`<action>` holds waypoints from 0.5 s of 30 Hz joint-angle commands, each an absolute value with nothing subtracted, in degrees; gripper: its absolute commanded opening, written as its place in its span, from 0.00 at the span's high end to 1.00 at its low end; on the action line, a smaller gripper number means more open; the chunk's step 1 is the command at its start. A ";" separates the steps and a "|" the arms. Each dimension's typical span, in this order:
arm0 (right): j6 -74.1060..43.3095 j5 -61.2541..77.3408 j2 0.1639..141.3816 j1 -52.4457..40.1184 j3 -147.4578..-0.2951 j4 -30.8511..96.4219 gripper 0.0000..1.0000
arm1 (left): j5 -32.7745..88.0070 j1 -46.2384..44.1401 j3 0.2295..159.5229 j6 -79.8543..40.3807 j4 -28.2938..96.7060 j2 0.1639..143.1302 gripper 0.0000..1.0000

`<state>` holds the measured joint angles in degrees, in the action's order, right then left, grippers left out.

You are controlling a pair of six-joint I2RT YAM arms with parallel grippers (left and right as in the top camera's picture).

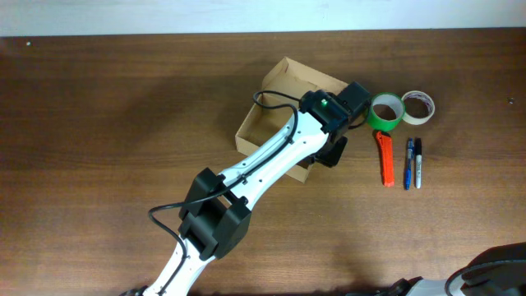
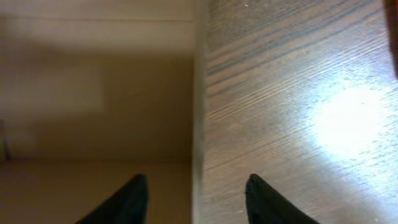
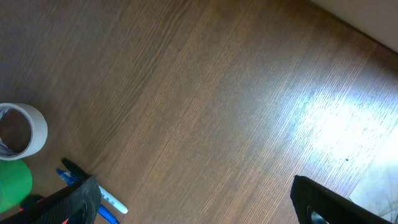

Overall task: Pack container
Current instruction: 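Drag the box with the left gripper rightward toward the table center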

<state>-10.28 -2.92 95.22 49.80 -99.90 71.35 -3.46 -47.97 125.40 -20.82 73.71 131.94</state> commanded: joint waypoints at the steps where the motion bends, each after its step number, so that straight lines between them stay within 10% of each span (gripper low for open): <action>1: -9.85 -3.22 95.26 49.91 -101.14 71.33 0.01 | -5.17 -47.55 128.62 -19.84 74.59 132.42 0.48; 15: -9.85 -3.22 95.31 49.91 -101.14 71.33 0.01 | -20.43 -44.91 165.71 -15.42 96.68 132.38 0.30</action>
<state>-10.31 -2.92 95.22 49.80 -99.90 71.35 -15.25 -46.70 160.42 -17.76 95.70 132.75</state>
